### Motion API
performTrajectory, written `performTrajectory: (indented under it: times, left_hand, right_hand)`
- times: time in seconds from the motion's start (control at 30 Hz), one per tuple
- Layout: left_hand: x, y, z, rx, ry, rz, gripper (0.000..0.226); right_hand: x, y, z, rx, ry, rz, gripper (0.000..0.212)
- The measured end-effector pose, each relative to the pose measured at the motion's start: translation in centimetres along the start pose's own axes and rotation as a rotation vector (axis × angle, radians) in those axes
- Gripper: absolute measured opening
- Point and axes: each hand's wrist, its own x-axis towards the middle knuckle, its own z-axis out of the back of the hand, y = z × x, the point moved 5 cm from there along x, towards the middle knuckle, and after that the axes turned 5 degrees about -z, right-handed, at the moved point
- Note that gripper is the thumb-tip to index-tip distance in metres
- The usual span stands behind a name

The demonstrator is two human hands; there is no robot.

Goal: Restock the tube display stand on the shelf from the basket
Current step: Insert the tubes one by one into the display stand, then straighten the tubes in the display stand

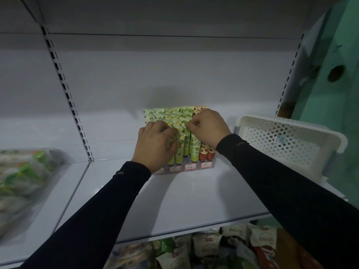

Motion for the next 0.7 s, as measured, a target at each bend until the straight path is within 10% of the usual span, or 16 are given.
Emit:
performTrajectory:
  times: [0.7]
  left_hand:
    - [-4.0,-10.4,2.5,-0.396,0.048,-0.048,0.055]
  right_hand:
    - [-19.7,-5.0,10.5,-0.028,-0.326,0.004,0.035]
